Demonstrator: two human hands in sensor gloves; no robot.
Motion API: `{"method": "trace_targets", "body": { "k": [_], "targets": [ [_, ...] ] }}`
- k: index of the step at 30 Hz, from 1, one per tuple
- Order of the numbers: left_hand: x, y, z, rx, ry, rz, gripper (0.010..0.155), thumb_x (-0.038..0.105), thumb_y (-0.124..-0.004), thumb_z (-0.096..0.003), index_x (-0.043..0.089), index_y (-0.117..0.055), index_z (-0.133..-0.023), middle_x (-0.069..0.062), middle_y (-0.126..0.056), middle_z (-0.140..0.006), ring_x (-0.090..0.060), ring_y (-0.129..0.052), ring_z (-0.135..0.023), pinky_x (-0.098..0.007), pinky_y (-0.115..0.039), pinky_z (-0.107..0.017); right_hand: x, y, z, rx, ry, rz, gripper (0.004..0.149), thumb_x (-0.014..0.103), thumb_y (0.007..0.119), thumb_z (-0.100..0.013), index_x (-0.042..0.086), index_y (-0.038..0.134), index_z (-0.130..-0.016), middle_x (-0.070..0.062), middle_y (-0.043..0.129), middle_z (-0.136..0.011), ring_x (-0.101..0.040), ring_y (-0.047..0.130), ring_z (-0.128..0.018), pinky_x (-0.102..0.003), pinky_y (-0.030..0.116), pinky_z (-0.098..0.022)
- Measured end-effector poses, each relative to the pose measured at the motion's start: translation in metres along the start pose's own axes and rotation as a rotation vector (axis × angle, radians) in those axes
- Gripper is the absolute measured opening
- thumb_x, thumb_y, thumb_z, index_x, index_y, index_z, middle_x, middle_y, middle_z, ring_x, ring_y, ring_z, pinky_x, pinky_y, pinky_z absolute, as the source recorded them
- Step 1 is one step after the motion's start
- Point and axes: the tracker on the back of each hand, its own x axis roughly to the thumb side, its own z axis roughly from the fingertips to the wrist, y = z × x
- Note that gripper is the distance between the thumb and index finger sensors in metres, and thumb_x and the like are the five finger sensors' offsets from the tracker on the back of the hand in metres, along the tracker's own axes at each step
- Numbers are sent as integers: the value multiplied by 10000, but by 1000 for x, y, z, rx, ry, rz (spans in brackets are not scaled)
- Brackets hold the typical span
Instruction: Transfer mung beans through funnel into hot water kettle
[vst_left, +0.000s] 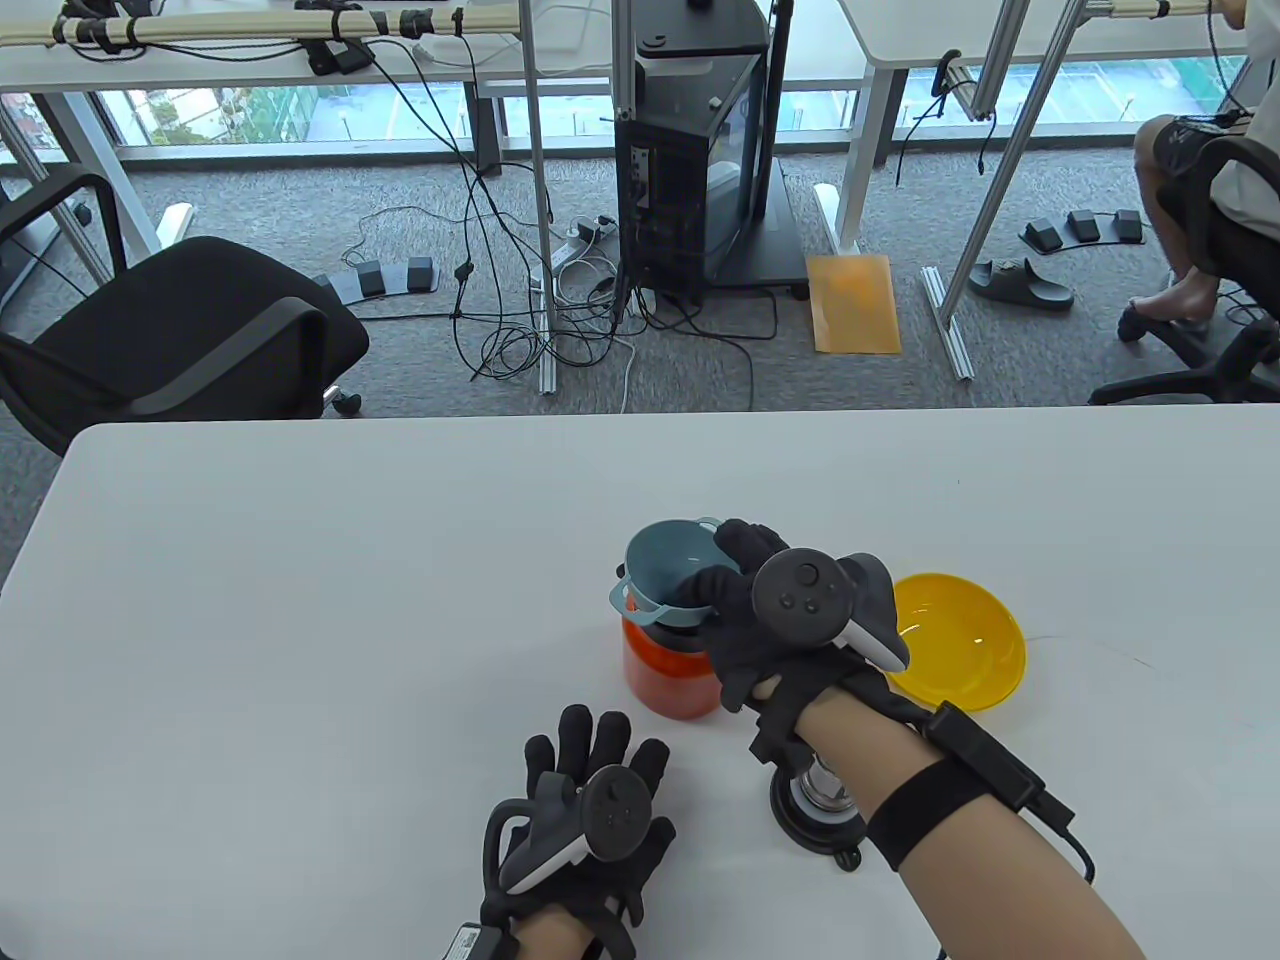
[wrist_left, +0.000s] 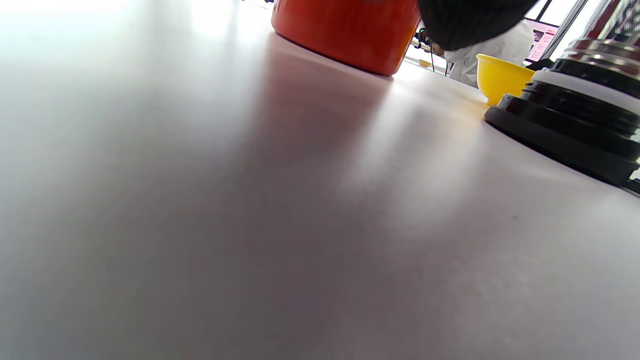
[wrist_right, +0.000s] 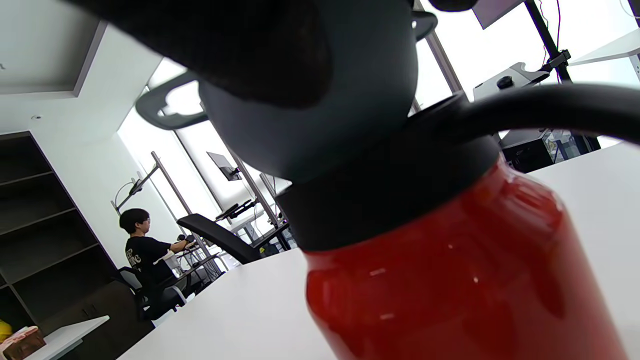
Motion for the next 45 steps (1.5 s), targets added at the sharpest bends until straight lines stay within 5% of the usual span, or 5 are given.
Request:
{"method": "trace_targets", "body": {
  "k": [9,16,31,45],
  "targets": [
    [-1,0,1,1,8,9,772,552,-670,-483,340,-280,-1115,-32,-45,-1156,-373,123,-995,-667,-32,-681,-13,-69,20,-183,35,-141,439,170,839,-464,97,735,-884,-336,342,-1040,-641,426,-899,-764,428,-570],
    [-2,1,0,9,6,21,770,550,-669,-484,340,-281,-1115,-33,-46,-1156,-373,121,-996,-667,-33,-681,-61,-108,53,-312,158,-155,455,189,844,-466,87,719,-891,-337,383,-1034,-632,549,-875,-764,464,-565],
    [-3,1,1,4,9,29,770,547,-671,-483,340,-282,-1114,-34,-48,-1155,-374,121,-995,-667,-35,-682,-174,-72,122,-297,486,-141,479,194,838,-468,63,689,-904,-348,405,-1019,-632,607,-840,-764,483,-551],
    [-2,2,2,1,11,21,769,546,-671,-483,341,-280,-1113,-34,-47,-1155,-373,121,-995,-667,-35,-682,-201,-48,140,-218,596,-59,508,204,834,-470,43,667,-923,-353,397,-1017,-627,617,-834,-760,488,-550]
  ]
}}
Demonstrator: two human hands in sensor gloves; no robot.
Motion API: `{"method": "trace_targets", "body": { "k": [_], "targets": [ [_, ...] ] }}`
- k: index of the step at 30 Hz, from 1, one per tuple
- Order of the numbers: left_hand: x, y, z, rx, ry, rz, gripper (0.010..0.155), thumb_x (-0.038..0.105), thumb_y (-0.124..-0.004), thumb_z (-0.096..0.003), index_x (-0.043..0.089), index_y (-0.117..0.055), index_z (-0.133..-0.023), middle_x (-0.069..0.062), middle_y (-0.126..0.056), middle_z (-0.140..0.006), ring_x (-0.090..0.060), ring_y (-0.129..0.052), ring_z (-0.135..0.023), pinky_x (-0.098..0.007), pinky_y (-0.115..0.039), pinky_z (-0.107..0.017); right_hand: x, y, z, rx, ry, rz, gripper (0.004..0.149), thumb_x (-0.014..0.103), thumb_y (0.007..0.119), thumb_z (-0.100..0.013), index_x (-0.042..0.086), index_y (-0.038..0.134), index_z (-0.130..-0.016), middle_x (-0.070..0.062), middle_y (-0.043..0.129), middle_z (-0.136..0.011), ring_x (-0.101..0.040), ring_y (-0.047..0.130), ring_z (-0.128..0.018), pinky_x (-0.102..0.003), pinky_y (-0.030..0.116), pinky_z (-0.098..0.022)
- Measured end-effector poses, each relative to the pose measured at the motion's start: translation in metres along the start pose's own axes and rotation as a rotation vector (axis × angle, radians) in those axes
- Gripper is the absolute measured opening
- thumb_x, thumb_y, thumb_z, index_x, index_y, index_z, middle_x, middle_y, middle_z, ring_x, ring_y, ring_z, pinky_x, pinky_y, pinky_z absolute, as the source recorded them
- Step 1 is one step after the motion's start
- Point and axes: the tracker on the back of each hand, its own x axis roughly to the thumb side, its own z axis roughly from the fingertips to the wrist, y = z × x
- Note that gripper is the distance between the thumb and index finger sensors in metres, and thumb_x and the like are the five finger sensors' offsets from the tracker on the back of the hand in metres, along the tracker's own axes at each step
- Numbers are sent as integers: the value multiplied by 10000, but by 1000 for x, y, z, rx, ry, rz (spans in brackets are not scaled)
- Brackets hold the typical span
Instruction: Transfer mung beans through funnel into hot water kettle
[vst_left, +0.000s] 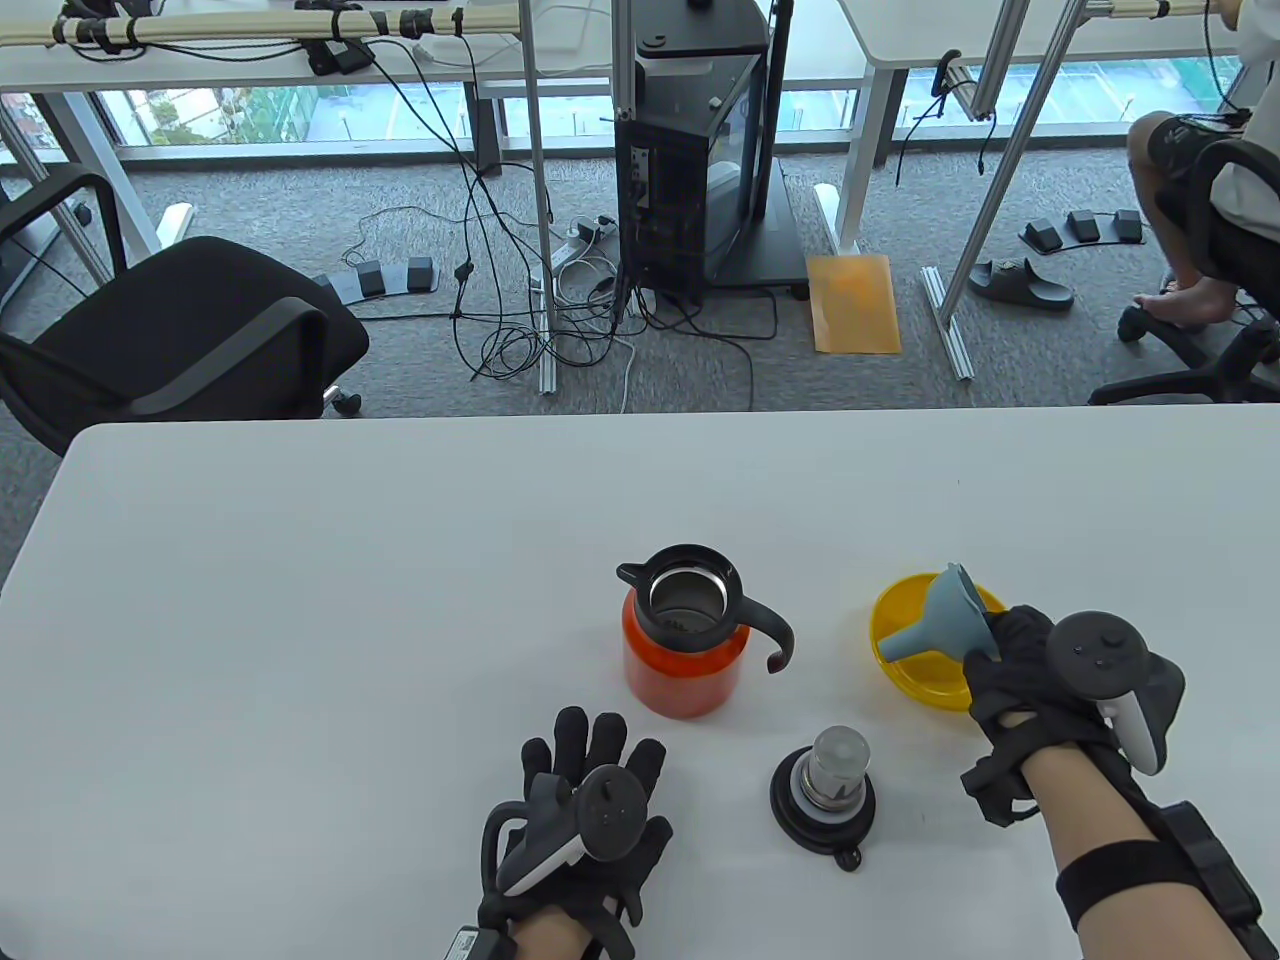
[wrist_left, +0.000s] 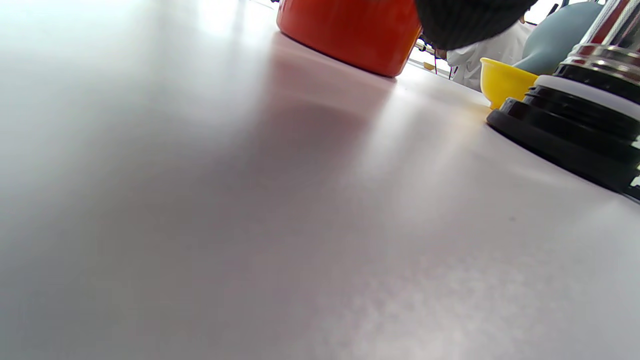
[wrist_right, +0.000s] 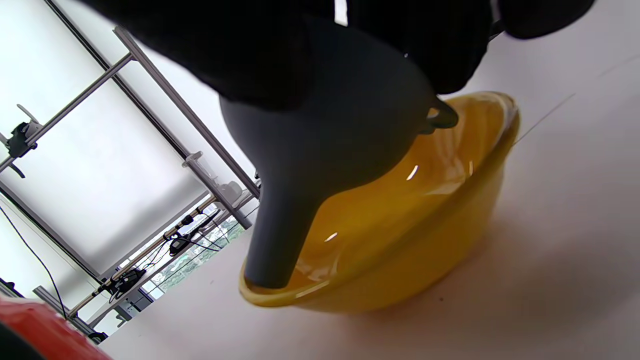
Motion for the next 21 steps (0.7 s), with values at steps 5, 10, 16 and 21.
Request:
{"method": "trace_targets", "body": {
  "k": [5,10,16,21],
  "targets": [
    [0,0,0,-2,2,1,771,545,-672,-484,339,-276,-1114,-34,-45,-1155,-373,122,-995,-666,-36,-683,1,0,0,1,-9,-36,625,241,832,-479,-8,585,-996,-366,344,-1019,-639,560,-853,-763,471,-551],
    [0,0,0,-1,4,3,776,547,-670,-484,341,-265,-1113,-35,-34,-1151,-373,127,-992,-666,-35,-682,17,-9,2,-19,-72,-68,747,285,831,-486,-38,469,-1055,-373,154,-1014,-676,304,-886,-765,402,-562],
    [1,0,0,-2,3,2,776,547,-669,-484,342,-265,-1113,-31,-32,-1150,-371,127,-993,-665,-35,-683,55,-15,12,24,-227,-72,716,317,819,-494,-20,525,-1054,-369,130,-1019,-681,207,-883,-774,351,-561],
    [1,0,0,-3,3,4,775,545,-671,-485,340,-267,-1113,-34,-33,-1150,-375,126,-991,-666,-36,-682,85,-3,26,136,-358,-46,707,362,802,-508,-3,553,-1059,-370,156,-1032,-685,193,-885,-784,333,-558]
  ]
}}
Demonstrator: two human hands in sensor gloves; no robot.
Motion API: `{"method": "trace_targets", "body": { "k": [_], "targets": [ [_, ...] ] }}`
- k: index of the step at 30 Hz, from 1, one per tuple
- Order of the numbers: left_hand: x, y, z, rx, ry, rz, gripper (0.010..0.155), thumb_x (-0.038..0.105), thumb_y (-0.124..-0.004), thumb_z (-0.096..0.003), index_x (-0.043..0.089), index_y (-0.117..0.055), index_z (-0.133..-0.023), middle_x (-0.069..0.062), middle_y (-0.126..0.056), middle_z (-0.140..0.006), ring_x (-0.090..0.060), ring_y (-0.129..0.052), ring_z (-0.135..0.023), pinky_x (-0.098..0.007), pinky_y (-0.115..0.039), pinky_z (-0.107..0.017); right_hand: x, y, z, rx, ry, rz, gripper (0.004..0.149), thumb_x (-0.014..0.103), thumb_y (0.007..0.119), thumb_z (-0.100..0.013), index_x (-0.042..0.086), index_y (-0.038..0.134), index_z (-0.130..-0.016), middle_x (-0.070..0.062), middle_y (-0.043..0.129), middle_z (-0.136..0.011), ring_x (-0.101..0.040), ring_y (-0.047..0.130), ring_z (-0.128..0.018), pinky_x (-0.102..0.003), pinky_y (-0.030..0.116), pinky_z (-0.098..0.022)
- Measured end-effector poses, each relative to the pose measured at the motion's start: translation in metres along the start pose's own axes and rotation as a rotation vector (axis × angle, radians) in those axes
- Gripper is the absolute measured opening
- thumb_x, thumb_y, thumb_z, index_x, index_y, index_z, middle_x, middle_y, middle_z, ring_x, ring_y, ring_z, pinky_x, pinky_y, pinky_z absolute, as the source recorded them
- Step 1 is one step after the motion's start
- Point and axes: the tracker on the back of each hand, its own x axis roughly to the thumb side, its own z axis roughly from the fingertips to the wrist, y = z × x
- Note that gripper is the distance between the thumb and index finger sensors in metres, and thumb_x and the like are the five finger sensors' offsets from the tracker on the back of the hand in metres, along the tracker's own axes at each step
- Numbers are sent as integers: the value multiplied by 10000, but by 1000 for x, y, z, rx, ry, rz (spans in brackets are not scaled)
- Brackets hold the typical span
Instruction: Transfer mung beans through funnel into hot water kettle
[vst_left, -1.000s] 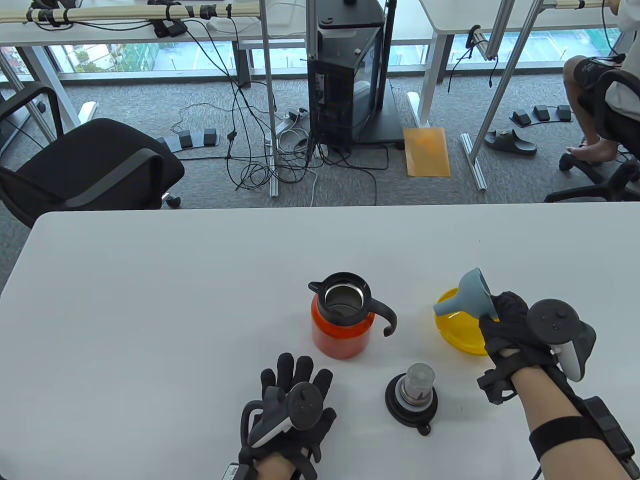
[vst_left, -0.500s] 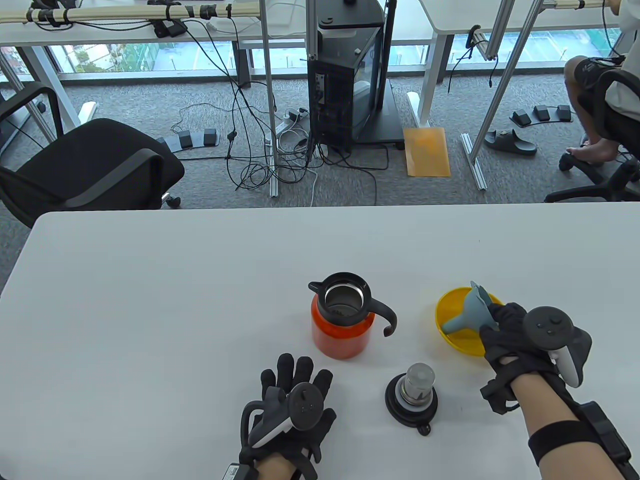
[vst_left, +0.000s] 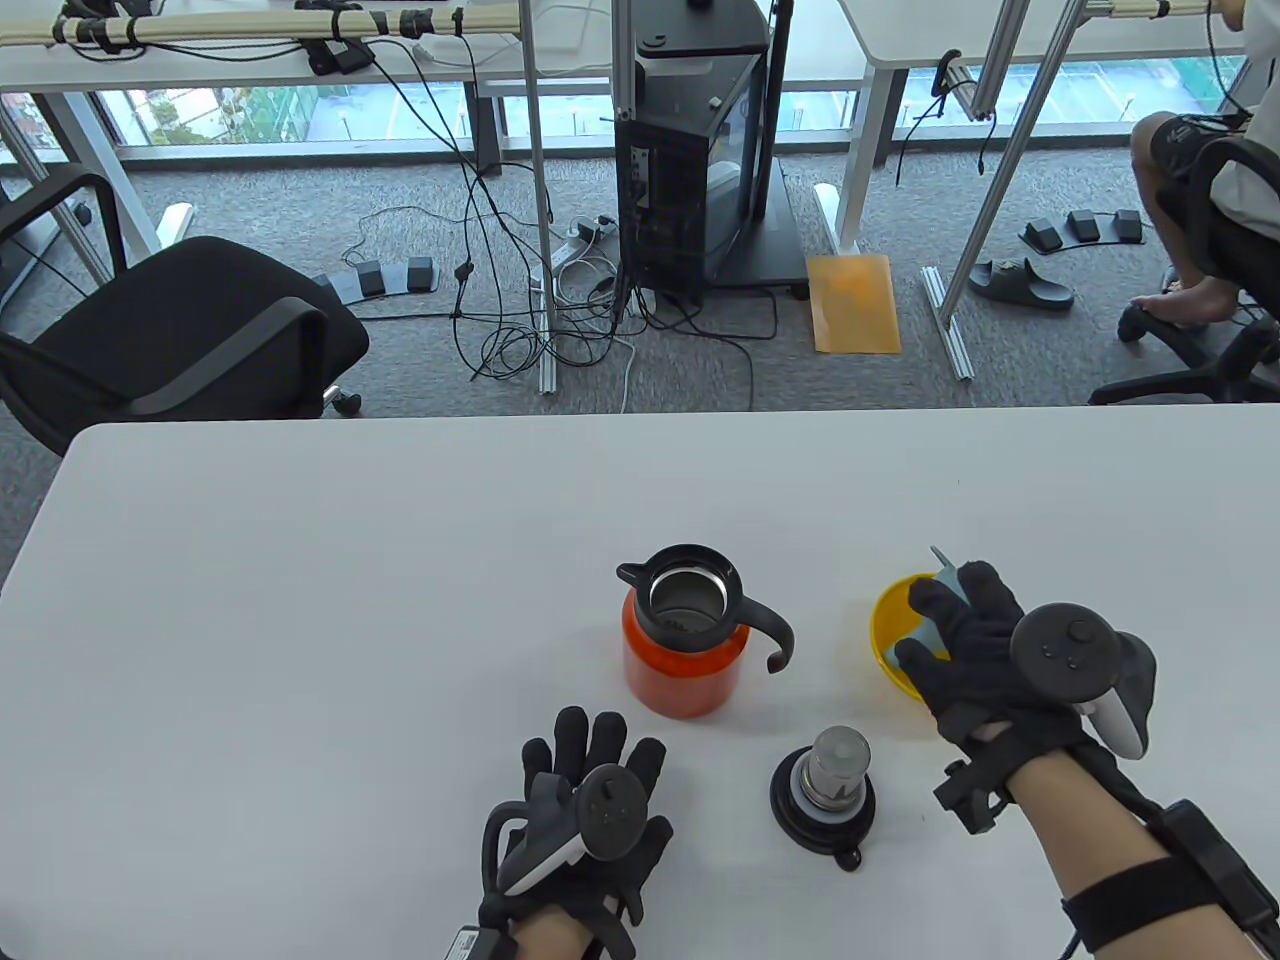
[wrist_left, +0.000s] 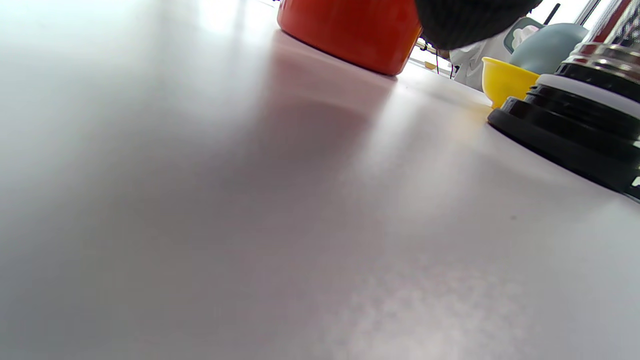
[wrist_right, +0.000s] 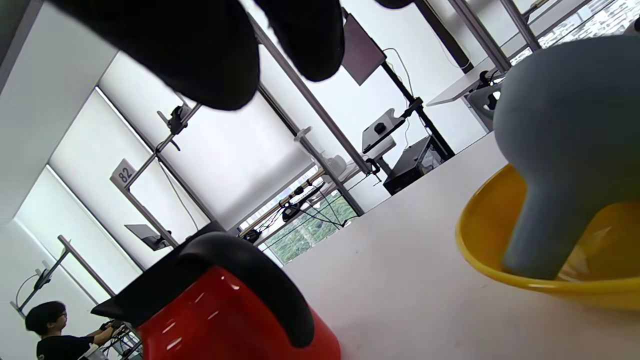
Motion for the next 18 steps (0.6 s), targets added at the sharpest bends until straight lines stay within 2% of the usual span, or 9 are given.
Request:
{"method": "trace_targets", "body": {
  "k": [2,8,13,18],
  "targets": [
    [0,0,0,0,0,4,774,546,-670,-484,342,-266,-1113,-34,-33,-1150,-373,127,-992,-666,-35,-682,8,9,1,38,-35,-2,712,381,796,-512,0,552,-1062,-374,159,-1033,-684,198,-887,-785,336,-557],
    [0,0,0,-2,2,10,773,544,-670,-485,341,-266,-1112,-33,-33,-1149,-373,127,-991,-665,-35,-682,20,42,4,241,-111,-37,769,442,782,-520,12,499,-1091,-373,127,-1036,-686,159,-890,-795,316,-555],
    [-3,0,0,-5,10,15,772,542,-670,-486,341,-267,-1112,-33,-33,-1149,-372,127,-992,-665,-36,-683,19,63,4,391,-158,-57,813,478,784,-521,25,453,-1110,-366,117,-1042,-684,153,-894,-800,311,-555],
    [-2,1,0,-1,7,16,772,544,-669,-485,344,-266,-1112,-31,-33,-1150,-371,127,-992,-665,-36,-683,15,81,6,482,-182,-50,845,488,823,-505,37,448,-1114,-358,111,-1047,-678,146,-900,-804,304,-558]
  ]
}}
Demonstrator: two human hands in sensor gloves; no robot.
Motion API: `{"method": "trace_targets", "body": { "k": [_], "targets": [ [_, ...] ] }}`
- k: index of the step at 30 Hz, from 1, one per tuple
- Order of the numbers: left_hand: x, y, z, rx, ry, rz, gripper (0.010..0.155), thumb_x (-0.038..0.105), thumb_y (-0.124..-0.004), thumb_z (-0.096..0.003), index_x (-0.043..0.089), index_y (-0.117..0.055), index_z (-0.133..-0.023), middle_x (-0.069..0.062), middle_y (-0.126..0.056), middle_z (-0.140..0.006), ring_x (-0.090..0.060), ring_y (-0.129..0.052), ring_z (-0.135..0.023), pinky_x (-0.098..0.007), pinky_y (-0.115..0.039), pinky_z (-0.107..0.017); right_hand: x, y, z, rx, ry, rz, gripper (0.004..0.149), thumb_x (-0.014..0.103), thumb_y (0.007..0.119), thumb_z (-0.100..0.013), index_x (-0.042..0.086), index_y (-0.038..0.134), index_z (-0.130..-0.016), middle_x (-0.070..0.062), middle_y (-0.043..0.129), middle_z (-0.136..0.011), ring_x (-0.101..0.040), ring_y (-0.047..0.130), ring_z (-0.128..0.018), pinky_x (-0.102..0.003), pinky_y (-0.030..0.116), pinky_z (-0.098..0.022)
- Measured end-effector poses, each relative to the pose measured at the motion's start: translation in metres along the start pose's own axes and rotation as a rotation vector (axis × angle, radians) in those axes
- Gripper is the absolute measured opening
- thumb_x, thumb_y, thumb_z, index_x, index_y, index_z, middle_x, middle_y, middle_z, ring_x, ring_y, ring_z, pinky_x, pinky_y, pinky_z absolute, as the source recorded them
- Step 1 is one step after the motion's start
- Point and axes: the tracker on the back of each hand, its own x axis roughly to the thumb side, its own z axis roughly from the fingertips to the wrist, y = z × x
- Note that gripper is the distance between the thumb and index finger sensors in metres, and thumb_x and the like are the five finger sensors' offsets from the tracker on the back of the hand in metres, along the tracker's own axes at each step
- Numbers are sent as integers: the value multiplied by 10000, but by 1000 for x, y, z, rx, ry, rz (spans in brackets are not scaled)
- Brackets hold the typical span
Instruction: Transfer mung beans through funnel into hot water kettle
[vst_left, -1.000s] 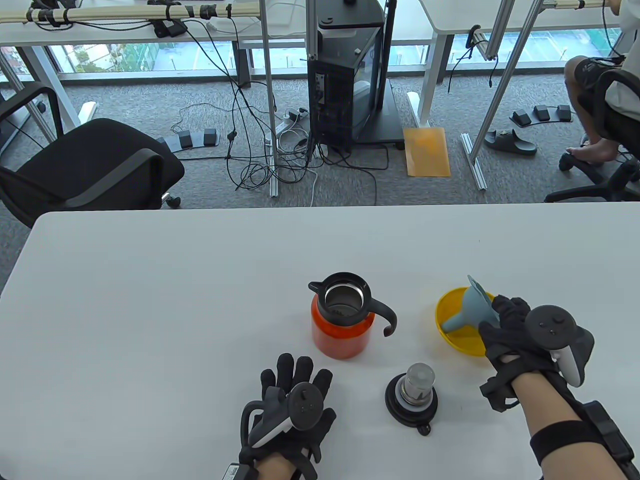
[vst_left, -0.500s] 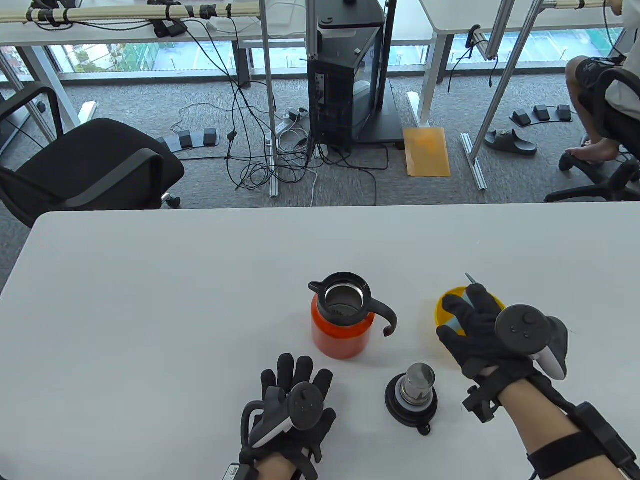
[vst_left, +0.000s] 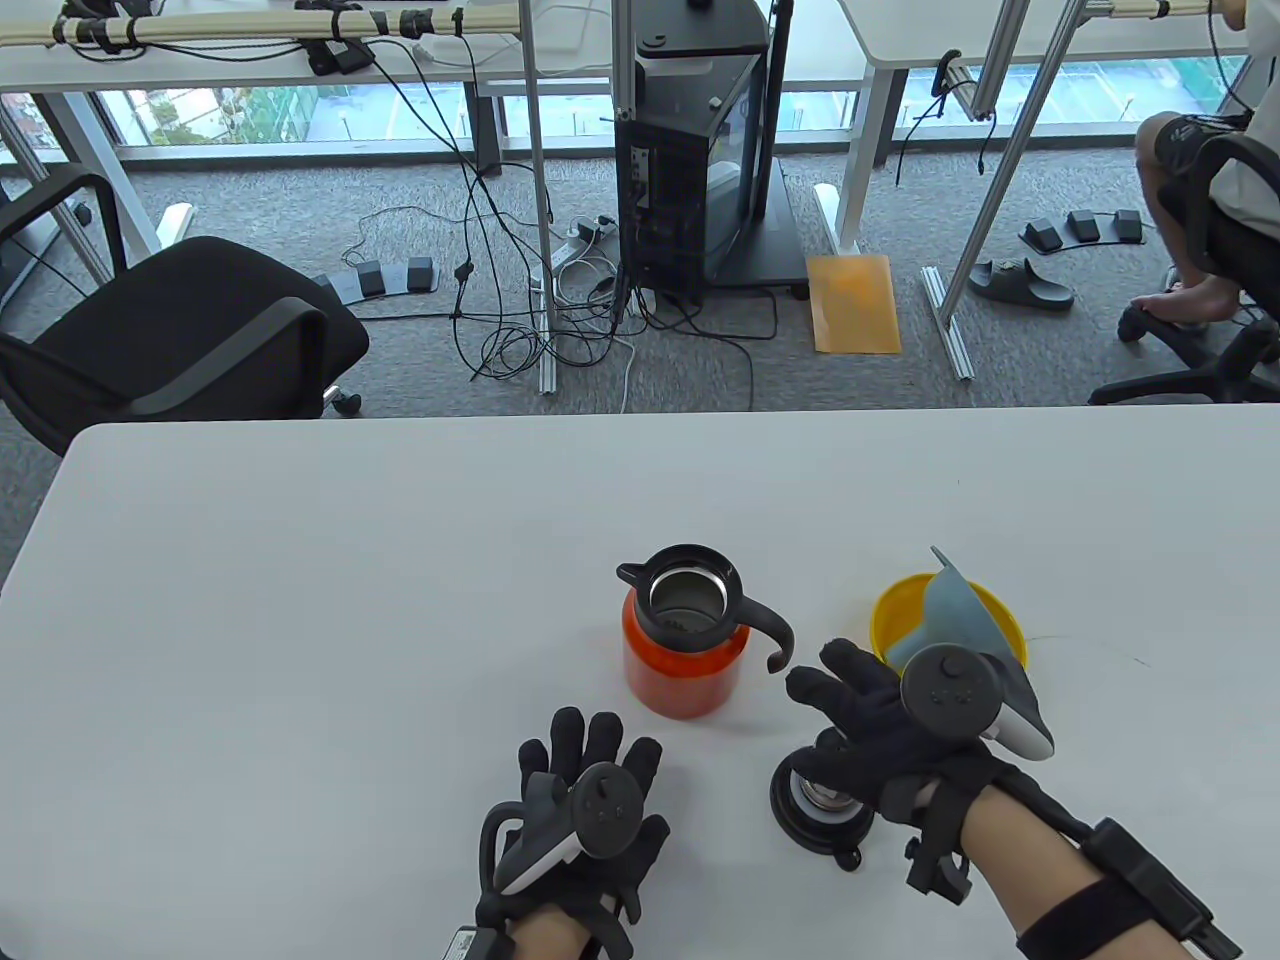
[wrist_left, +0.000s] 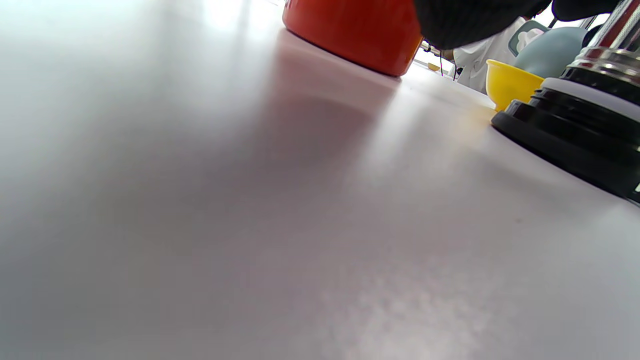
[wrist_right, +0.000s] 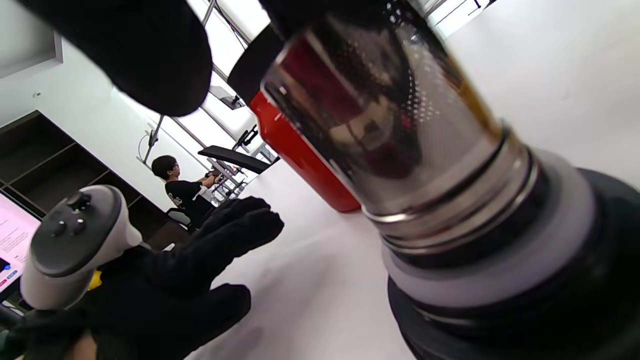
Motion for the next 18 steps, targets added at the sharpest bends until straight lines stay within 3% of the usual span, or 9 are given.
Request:
{"method": "trace_targets", "body": {
  "k": [3,10,12,15,18],
  "targets": [
    [0,0,0,-2,-2,0,773,543,-670,-485,343,-266,-1113,-32,-32,-1150,-374,127,-991,-666,-36,-683,-4,9,-3,75,13,46,849,455,854,-495,42,441,-1112,-345,86,-1045,-674,141,-903,-802,308,-564],
    [0,0,0,-9,1,1,773,542,-670,-486,343,-262,-1112,-33,-33,-1149,-372,126,-993,-666,-37,-682,-9,7,-6,26,6,19,764,315,869,-486,21,485,-1078,-355,174,-1042,-661,434,-910,-760,557,-547],
    [3,0,2,-9,-28,24,777,542,-672,-485,339,-259,-1110,-35,-33,-1149,-374,124,-992,-666,-36,-682,-11,5,-6,1,-11,-17,725,272,877,-480,-5,533,-1055,-359,253,-1044,-608,636,-860,-742,658,-518],
    [13,4,5,41,-111,32,781,536,-687,-487,348,-247,-1104,-34,-30,-1149,-371,120,-998,-668,-37,-684,-16,-4,-4,-58,-15,-48,685,269,870,-485,-9,573,-1036,-360,318,-1042,-617,685,-832,-732,712,-491],
    [23,10,6,58,-179,28,814,533,-715,-482,362,-208,-1095,-36,-19,-1146,-370,114,-1004,-669,-40,-690,-20,-18,4,-165,-25,-189,670,284,857,-493,-17,586,-1028,-362,359,-1035,-615,720,-810,-705,765,-458]
  ]
}}
